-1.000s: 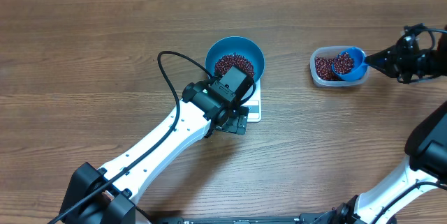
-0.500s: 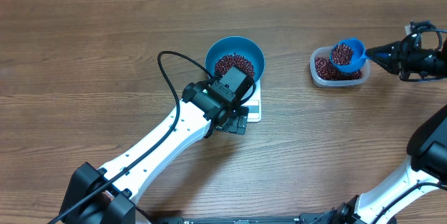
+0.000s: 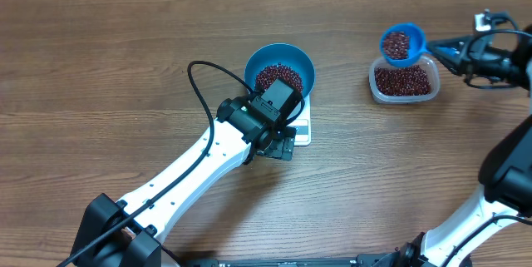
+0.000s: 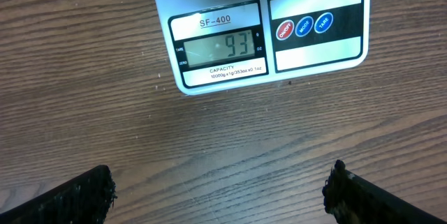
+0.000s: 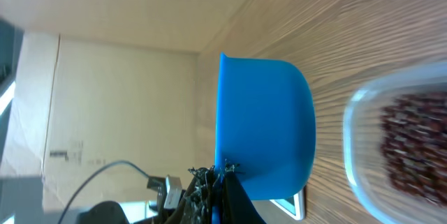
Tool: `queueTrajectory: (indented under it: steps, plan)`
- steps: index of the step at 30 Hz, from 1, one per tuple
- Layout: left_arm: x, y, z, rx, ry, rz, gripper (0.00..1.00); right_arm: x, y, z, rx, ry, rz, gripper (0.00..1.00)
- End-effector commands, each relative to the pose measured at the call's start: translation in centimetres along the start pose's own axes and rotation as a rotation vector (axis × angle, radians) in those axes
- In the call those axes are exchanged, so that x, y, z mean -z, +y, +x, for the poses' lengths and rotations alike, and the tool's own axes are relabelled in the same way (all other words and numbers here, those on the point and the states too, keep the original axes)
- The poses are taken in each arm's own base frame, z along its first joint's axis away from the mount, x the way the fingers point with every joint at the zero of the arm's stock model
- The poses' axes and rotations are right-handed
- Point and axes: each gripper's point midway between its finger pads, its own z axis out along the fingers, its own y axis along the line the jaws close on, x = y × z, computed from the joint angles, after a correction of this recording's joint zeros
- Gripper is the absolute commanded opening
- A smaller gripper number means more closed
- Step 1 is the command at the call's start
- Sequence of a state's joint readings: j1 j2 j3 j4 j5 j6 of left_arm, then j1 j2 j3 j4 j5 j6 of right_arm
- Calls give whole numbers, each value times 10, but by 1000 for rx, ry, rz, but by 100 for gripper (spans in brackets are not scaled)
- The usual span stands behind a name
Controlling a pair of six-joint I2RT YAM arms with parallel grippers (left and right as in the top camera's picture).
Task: Scoop item into bowl and weigh 150g on scale
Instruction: 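Carry the loaded scoop with the right gripper over the teal bowl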
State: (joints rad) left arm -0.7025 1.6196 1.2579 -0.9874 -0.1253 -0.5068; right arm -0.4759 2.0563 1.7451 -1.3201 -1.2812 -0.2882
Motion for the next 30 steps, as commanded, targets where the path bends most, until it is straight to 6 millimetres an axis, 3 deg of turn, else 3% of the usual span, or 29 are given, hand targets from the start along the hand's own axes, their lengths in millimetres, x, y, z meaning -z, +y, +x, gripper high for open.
queueTrajectory:
  steps: [1, 6, 15, 26, 30]
  plan:
    - [9, 1, -8, 24, -37, 2, 99, -28, 22, 6, 45, 54, -69, 4]
    - [9, 1, -8, 24, -37, 2, 100, -61, 47, 12, 114, 136, -50, 4]
    - [9, 1, -8, 24, -37, 2, 100, -110, 83, 15, 320, 224, 192, 4]
    - [9, 1, -8, 24, -37, 2, 99, -166, 86, 33, 595, 286, 472, 4]
    - [9, 1, -8, 24, -36, 3, 99, -186, 93, 51, 765, 361, 458, 4]
